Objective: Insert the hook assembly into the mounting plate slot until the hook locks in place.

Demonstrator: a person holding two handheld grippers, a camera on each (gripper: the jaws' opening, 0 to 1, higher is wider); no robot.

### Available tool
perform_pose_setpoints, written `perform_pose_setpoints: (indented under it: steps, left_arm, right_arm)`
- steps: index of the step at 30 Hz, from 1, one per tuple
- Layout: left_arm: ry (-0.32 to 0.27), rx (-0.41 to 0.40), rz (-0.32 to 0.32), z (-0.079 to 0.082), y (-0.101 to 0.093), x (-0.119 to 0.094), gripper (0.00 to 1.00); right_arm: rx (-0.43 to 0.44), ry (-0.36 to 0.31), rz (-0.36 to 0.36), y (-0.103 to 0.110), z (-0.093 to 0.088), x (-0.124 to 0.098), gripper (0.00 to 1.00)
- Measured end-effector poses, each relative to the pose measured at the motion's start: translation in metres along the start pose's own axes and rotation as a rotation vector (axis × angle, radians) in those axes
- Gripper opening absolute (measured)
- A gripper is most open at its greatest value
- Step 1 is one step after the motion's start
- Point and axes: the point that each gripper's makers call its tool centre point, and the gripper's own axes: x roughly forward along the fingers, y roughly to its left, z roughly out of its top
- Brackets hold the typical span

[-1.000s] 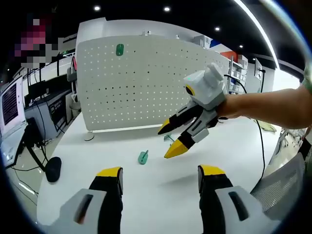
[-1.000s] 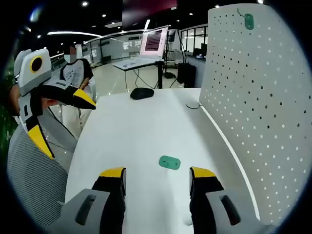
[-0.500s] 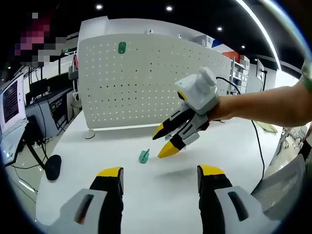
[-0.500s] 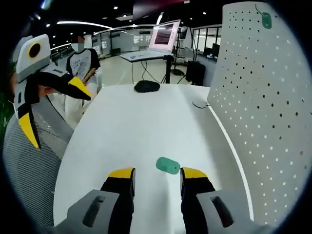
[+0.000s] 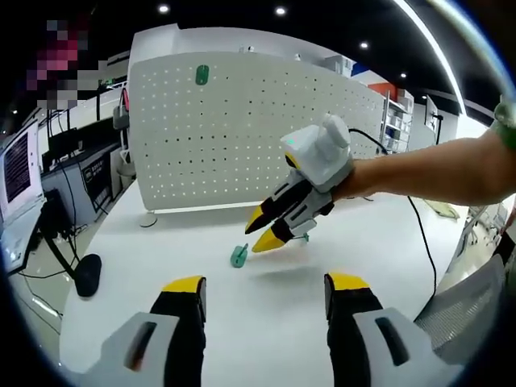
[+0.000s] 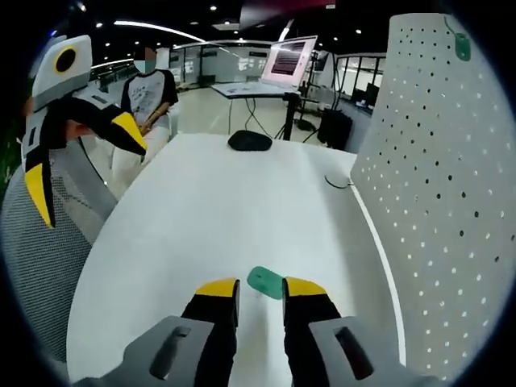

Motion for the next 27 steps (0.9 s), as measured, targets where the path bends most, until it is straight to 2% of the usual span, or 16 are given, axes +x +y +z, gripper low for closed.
perform_pose_setpoints:
  steps: [14, 21, 27]
  left_arm:
    - [0.007, -0.015, 0.001, -0.003, -0.001, 0.001, 0.59]
    - [0.004, -0.021, 0.005, -0.002, 0.0, -0.001, 0.58]
    - [0.003, -0.024, 0.004, -0.002, 0.0, -0.001, 0.57]
  right_arm:
    - [-0.141, 0.02, 0.011, 0.002, -0.005, 0.01, 0.1]
    - [-0.164, 0.024, 0.018, 0.004, -0.004, 0.013, 0.06]
    - [-0.148, 0.024, 0.012, 0.003, -0.005, 0.013, 0.03]
